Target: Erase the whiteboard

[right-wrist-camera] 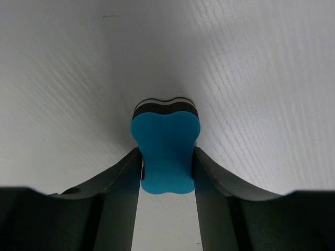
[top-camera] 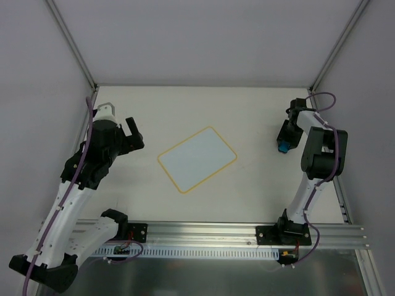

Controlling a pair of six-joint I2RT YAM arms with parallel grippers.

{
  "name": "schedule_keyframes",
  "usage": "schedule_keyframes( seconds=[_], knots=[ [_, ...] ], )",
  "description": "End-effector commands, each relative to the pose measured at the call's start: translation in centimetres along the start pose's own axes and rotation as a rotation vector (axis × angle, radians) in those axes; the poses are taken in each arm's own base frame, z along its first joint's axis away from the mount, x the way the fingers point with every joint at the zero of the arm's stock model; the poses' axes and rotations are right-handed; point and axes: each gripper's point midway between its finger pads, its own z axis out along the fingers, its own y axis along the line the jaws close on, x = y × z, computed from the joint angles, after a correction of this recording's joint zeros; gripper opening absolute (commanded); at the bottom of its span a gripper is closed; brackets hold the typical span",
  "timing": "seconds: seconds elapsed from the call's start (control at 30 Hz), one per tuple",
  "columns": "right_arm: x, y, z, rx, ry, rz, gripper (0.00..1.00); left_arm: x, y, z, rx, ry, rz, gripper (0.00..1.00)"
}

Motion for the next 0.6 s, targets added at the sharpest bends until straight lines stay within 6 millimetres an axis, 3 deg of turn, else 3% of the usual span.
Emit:
schedule_keyframes(
  seconds=[0.0, 0.03, 0.13, 0.17, 0.23, 0.27, 0.33, 0.37, 0.47, 0.5, 0.57],
  knots=[
    [-0.8, 0.3, -0.3, -0.029, -0.025, 0.026, 0.47, -1.1, 2.6, -2.2, -0.079, -0.081, 0.050, 0.99],
    [-0.6, 0.3, -0.5, -0.030, -0.024, 0.025, 0.48, -1.0, 2.8, -2.5, -0.082, -0.085, 0.057, 0.99],
    [-0.9, 0.2, -1.9, -0.044, -0.062, 0.026, 0.68, -0.6, 3.5, -3.2, -0.092, -0.098, 0.058, 0.99],
    [-0.7, -0.1, -2.1, -0.034, -0.065, 0.026, 0.82, -0.5, 3.6, -3.4, -0.090, -0.102, 0.057, 0.99],
    [-0.8, -0.4, -3.3, -0.032, -0.092, 0.022, 0.93, -0.4, 3.7, -3.5, -0.091, -0.101, 0.060, 0.99],
    [-0.9, -0.6, -4.9, -0.042, -0.129, 0.020, 0.99, -0.4, 3.8, -3.7, -0.090, -0.103, 0.062, 0.99],
    [-1.1, -0.9, -7.0, -0.056, -0.181, 0.017, 0.99, -0.5, 3.9, -3.9, -0.091, -0.105, 0.065, 0.99],
    [-1.6, -1.1, -9.9, -0.078, -0.256, 0.020, 0.99, -0.5, 4.0, -4.0, -0.093, -0.109, 0.067, 0.99],
    [-1.1, -1.9, -14.0, -0.096, -0.345, 0.003, 0.99, -1.0, 3.9, -4.5, -0.085, -0.124, 0.070, 0.99],
    [-1.1, -2.6, -17.2, -0.105, -0.430, 0.002, 0.99, -1.3, 3.8, -4.9, -0.079, -0.134, 0.066, 0.99],
    [-0.7, -3.4, -20.5, -0.109, -0.506, -0.004, 0.99, -1.6, 3.7, -5.3, -0.069, -0.144, 0.064, 0.99]
  ],
)
